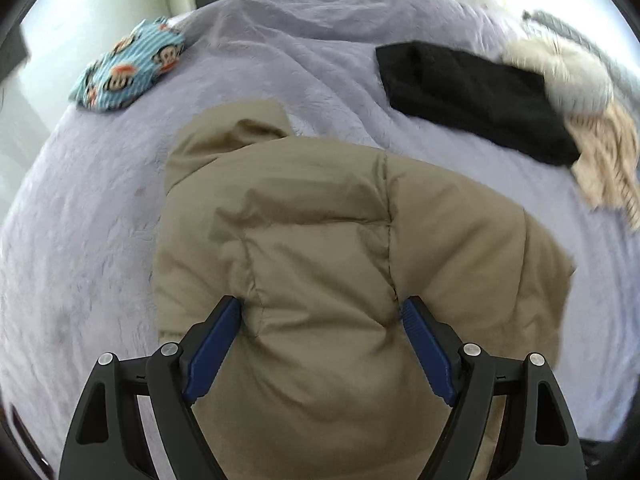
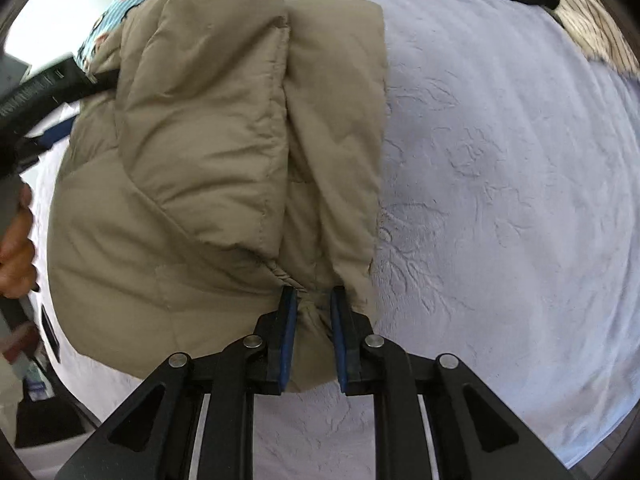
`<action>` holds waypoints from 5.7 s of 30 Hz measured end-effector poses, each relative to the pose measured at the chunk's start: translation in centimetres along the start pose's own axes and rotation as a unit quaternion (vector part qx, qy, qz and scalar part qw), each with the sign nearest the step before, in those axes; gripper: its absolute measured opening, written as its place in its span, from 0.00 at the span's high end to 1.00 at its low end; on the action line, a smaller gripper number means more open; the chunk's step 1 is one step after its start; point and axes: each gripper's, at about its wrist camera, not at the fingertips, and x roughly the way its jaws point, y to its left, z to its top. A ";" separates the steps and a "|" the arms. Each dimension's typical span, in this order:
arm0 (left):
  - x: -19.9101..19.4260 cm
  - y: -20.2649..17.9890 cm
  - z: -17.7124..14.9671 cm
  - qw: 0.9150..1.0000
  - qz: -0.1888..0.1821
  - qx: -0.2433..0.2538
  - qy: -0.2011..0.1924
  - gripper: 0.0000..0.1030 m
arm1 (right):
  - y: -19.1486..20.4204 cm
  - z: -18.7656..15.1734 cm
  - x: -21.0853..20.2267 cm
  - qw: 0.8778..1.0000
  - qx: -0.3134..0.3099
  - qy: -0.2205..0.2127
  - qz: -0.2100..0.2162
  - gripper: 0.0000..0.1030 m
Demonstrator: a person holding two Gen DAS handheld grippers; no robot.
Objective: Fold large clothes
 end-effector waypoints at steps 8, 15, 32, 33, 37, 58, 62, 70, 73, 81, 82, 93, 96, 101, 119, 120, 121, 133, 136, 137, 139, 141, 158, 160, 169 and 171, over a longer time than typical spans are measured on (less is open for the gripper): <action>-2.3 1.3 -0.9 1.000 -0.014 -0.002 0.019 0.17 | 0.0 0.1 -0.6 1.000 0.008 0.002 0.002 0.81; -6.1 3.1 -4.1 0.999 -0.010 -0.011 0.039 0.17 | -0.3 -0.6 -4.5 0.999 0.025 -0.003 0.019 0.79; -12.7 5.6 -12.2 0.996 0.022 -0.070 0.055 0.07 | 2.6 -2.3 -7.4 0.999 -0.007 -0.009 0.039 0.61; -13.1 5.6 -12.8 0.995 0.024 -0.076 0.058 0.07 | 2.8 -2.6 -7.6 0.999 -0.011 -0.008 0.039 0.61; -14.3 5.4 -15.0 0.994 0.026 -0.079 0.069 0.00 | 3.1 -4.2 -8.4 0.999 -0.016 -0.010 0.035 0.55; -25.3 4.4 -15.6 0.992 0.076 -0.101 -0.029 0.00 | 5.0 -6.8 -19.2 0.982 -0.067 -0.178 -0.017 0.00; -26.5 4.0 -15.3 0.991 0.076 -0.102 -0.040 0.00 | 5.0 -6.5 -20.3 0.981 -0.070 -0.178 -0.013 0.00; -28.5 3.4 -15.1 0.989 0.083 -0.104 -0.057 0.00 | 5.3 -6.6 -21.3 0.979 -0.083 -0.184 -0.015 0.00; -28.9 3.0 -15.2 0.989 0.082 -0.103 -0.060 0.00 | 5.4 -6.8 -21.6 0.978 -0.086 -0.188 -0.018 0.00; -29.4 2.1 -15.2 0.989 0.083 -0.102 -0.065 0.00 | 5.4 -6.9 -22.1 0.977 -0.085 -0.193 -0.017 0.00; -29.4 2.1 -15.2 0.989 0.083 -0.102 -0.066 0.00 | 5.4 -6.8 -22.1 0.977 -0.085 -0.193 -0.017 0.00; -29.6 1.8 -15.2 0.989 0.085 -0.102 -0.068 0.00 | 5.4 -6.8 -22.2 0.977 -0.085 -0.194 -0.016 0.00; -29.6 1.7 -15.2 0.989 0.084 -0.103 -0.068 0.00 | 5.4 -6.8 -22.2 0.977 -0.085 -0.194 -0.017 0.00; -29.8 1.7 -15.2 0.989 0.084 -0.103 -0.068 0.00 | 5.6 -6.7 -22.4 0.976 -0.087 -0.197 -0.019 0.00; -29.7 1.8 -15.1 0.989 0.083 -0.104 -0.068 0.00 | 5.9 -6.7 -22.5 0.977 -0.087 -0.196 -0.017 0.00; -29.7 1.8 -15.1 0.989 0.084 -0.104 -0.068 0.00 | 5.9 -6.7 -22.4 0.977 -0.087 -0.196 -0.018 0.00; -29.7 1.8 -15.1 0.989 0.084 -0.103 -0.068 0.00 | 5.9 -6.7 -22.4 0.977 -0.086 -0.196 -0.017 0.00; -29.8 1.9 -15.2 0.988 0.084 -0.106 -0.068 0.00 | 6.1 -6.9 -22.4 0.977 -0.085 -0.197 -0.018 0.00; -29.9 1.9 -15.2 0.988 0.085 -0.107 -0.067 0.00 | 6.2 -6.8 -22.4 0.977 -0.084 -0.197 -0.017 0.00; -29.9 1.9 -15.4 0.988 0.086 -0.108 -0.067 0.00 | 6.2 -6.8 -22.4 0.977 -0.084 -0.197 -0.018 0.00; -30.0 1.9 -15.4 0.988 0.086 -0.108 -0.068 0.00 | 6.1 -6.9 -22.4 0.977 -0.084 -0.197 -0.017 0.00; -30.0 1.9 -15.4 0.988 0.086 -0.108 -0.068 0.00 | 6.1 -6.9 -22.3 0.977 -0.084 -0.197 -0.017 0.00; -29.9 2.2 -15.4 0.987 0.086 -0.117 -0.064 0.00 | 6.5 -6.7 -22.4 0.977 -0.083 -0.196 -0.016 0.00; -29.7 2.2 -15.4 0.987 0.086 -0.116 -0.063 0.00 | 6.4 -6.8 -22.4 0.977 -0.083 -0.196 -0.016 0.00; -29.7 2.0 -15.3 0.987 0.093 -0.116 -0.064 0.00 | 6.5 -6.8 -22.4 0.977 -0.083 -0.196 -0.016 0.00; -29.8 2.0 -15.2 0.987 0.091 -0.116 -0.064 0.00 | 6.5 -6.9 -22.4 0.977 -0.082 -0.196 -0.016 0.00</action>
